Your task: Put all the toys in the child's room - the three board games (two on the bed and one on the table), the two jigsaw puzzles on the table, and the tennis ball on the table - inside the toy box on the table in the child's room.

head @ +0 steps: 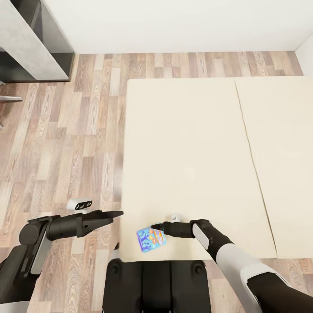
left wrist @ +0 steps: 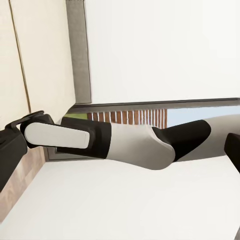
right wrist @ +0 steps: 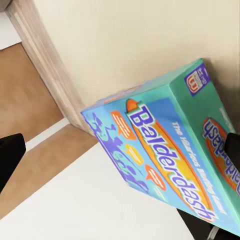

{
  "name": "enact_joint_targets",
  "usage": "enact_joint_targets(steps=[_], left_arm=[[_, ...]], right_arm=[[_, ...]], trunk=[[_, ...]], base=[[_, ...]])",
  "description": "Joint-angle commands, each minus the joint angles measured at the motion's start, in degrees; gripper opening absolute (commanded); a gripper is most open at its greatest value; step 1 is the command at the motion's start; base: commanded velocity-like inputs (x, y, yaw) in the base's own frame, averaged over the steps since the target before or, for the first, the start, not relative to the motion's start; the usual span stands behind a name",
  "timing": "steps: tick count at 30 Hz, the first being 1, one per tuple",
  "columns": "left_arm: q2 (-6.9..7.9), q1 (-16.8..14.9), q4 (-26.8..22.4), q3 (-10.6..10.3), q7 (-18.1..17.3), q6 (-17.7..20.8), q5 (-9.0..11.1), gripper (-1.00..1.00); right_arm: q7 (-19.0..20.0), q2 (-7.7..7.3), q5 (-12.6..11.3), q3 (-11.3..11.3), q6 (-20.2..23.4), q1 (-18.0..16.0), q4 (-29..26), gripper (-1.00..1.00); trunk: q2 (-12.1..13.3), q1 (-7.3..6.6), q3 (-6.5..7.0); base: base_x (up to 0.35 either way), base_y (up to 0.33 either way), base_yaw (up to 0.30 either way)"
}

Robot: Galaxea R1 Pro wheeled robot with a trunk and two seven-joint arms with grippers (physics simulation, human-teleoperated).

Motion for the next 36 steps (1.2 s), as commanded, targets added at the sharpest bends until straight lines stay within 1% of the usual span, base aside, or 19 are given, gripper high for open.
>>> enact_joint_targets(steps=[1,7,14,18,21,36], left_arm=[[0.03,0.0,0.0,0.0,-0.2,0.6,0.0,1.0],[0.03,0.0,0.0,0.0,-0.2,0.6,0.0,1.0],[0.04,0.0,0.0,0.0,-0.2,0.6,0.0,1.0],[0.08,0.0,0.0,0.1,-0.2,0.6,0.0,1.0],[0.09,0.0,0.0,0.1,-0.2,0.6,0.0,1.0],[0.11,0.0,0.0,0.1,-0.2,0.6,0.0,1.0]], right_arm=[[0.0,-0.02,-0.4,0.2,0.3,0.0,0.0,1.0],[0.0,-0.02,-0.4,0.2,0.3,0.0,0.0,1.0],[0.0,-0.04,-0.4,0.4,-0.1,0.0,-0.4,1.0],[0.0,-0.1,-0.4,1.9,-0.2,0.0,-0.6,1.0],[0.0,-0.06,-0.5,2.4,-0.1,0.0,-0.6,1.0],[0.1,-0.19,-0.6,2.4,-0.6,0.0,-0.6,1.0]], trunk=[[-0.1,0.03,-0.06],[-0.1,0.03,-0.06],[-0.1,0.03,-0.06],[-0.1,0.03,-0.06],[-0.1,0.03,-0.06],[-0.1,0.03,-0.06]], base=[[0.0,0.193,0.0],[0.0,0.163,0.0],[0.0,0.028,0.0],[0.0,0.003,0.0],[0.0,0.0,0.0],[0.0,0.0,0.0]])
